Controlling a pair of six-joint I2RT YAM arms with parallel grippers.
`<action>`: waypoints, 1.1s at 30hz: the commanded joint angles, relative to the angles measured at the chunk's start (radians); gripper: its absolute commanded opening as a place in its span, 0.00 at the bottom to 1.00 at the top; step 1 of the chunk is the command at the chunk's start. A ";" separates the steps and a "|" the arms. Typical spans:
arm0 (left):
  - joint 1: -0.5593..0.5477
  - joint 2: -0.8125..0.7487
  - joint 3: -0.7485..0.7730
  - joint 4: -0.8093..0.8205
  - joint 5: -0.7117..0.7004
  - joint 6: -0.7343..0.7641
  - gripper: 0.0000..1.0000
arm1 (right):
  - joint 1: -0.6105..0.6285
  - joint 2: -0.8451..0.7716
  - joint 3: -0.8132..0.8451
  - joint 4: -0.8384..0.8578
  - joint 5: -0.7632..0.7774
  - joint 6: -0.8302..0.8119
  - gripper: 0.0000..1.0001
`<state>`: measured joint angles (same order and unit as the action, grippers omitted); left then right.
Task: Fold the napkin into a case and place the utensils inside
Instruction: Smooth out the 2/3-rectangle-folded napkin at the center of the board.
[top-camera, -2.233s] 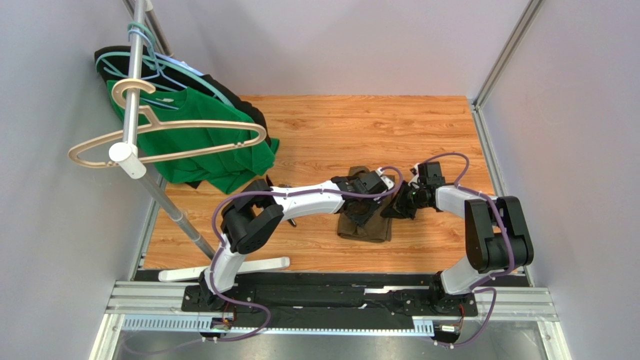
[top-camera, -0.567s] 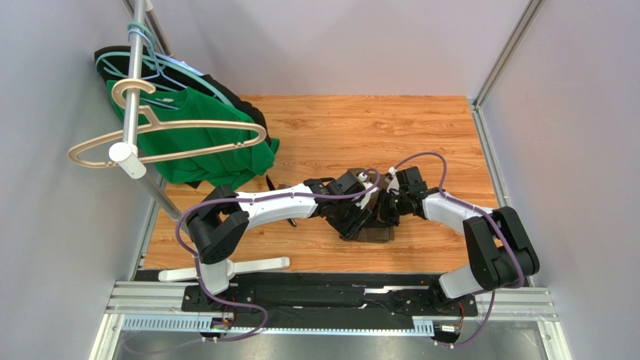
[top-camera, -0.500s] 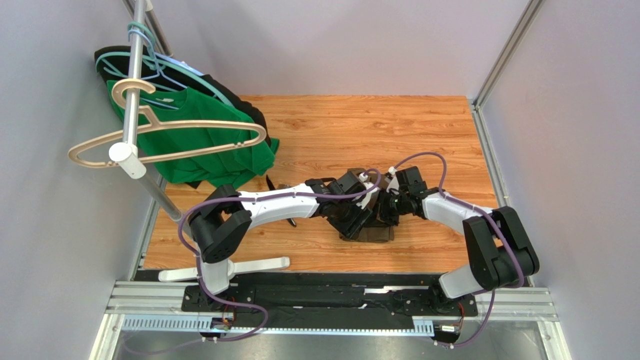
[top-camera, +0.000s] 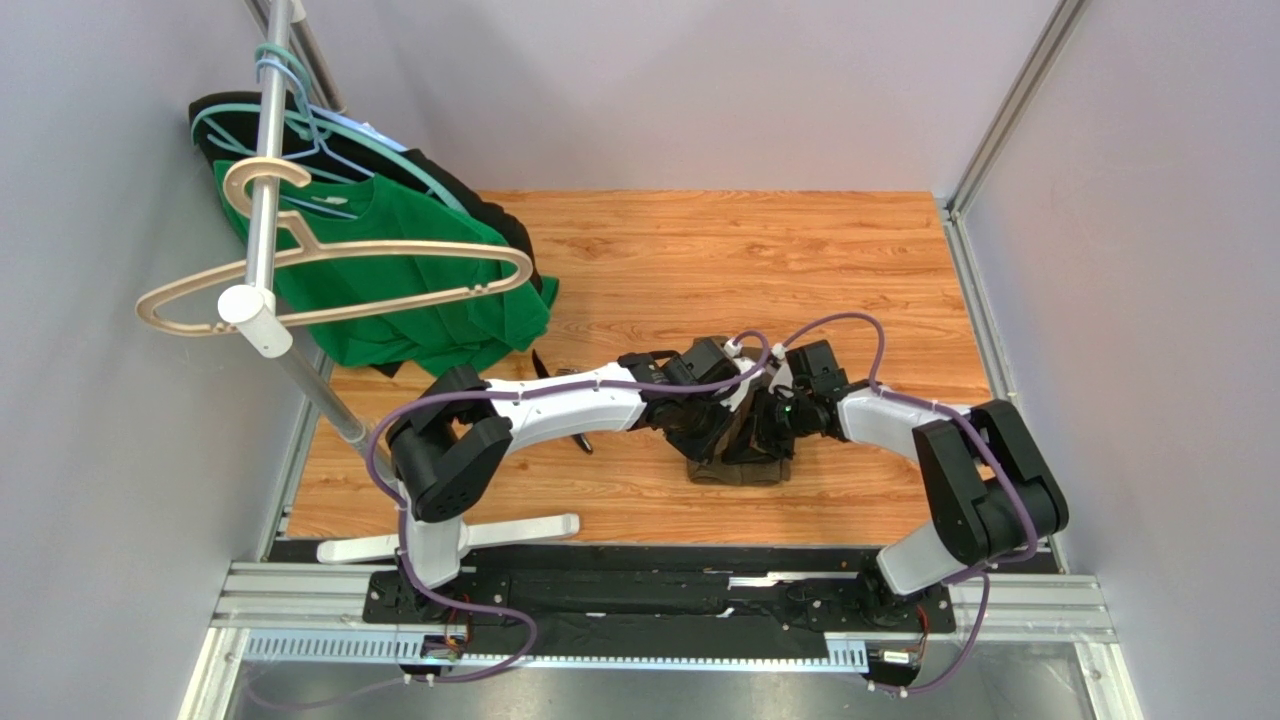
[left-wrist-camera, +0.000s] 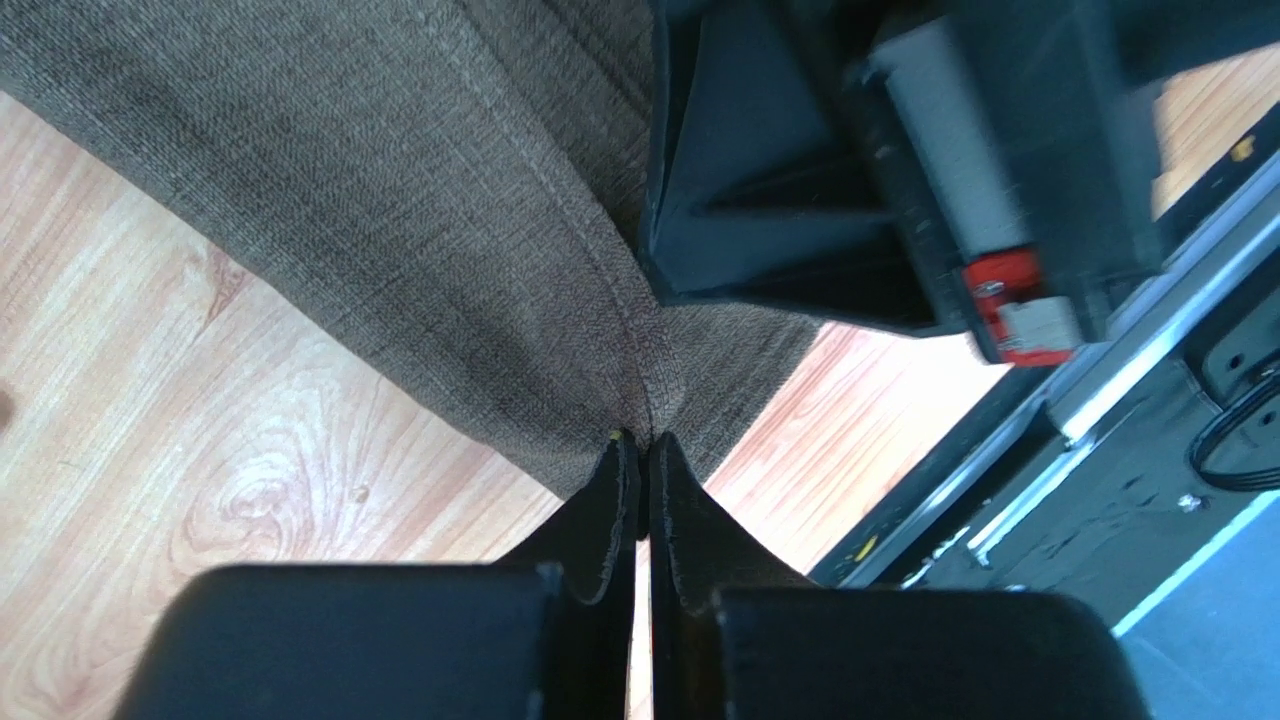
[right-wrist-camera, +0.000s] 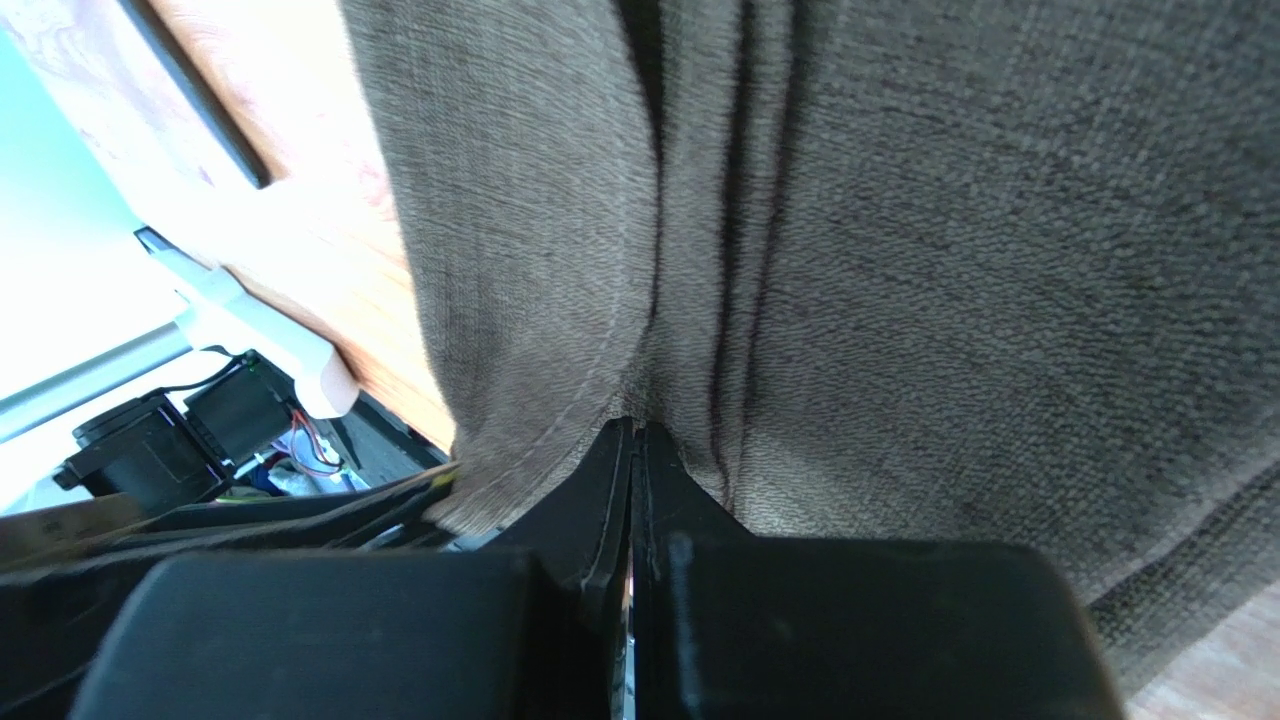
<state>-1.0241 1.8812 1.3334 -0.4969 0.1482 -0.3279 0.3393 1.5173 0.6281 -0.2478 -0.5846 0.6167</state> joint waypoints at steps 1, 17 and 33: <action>0.002 0.006 0.053 0.009 0.020 0.004 0.00 | 0.006 0.012 -0.004 0.033 0.017 -0.003 0.00; 0.002 0.134 0.075 0.050 0.128 -0.072 0.00 | -0.020 -0.049 -0.016 -0.024 0.072 0.017 0.00; 0.002 0.075 -0.042 0.164 0.143 -0.091 0.20 | -0.060 -0.120 0.051 -0.119 0.046 -0.025 0.00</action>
<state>-1.0157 2.0026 1.3483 -0.3588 0.2813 -0.4194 0.2783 1.4063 0.6407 -0.3706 -0.5117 0.5976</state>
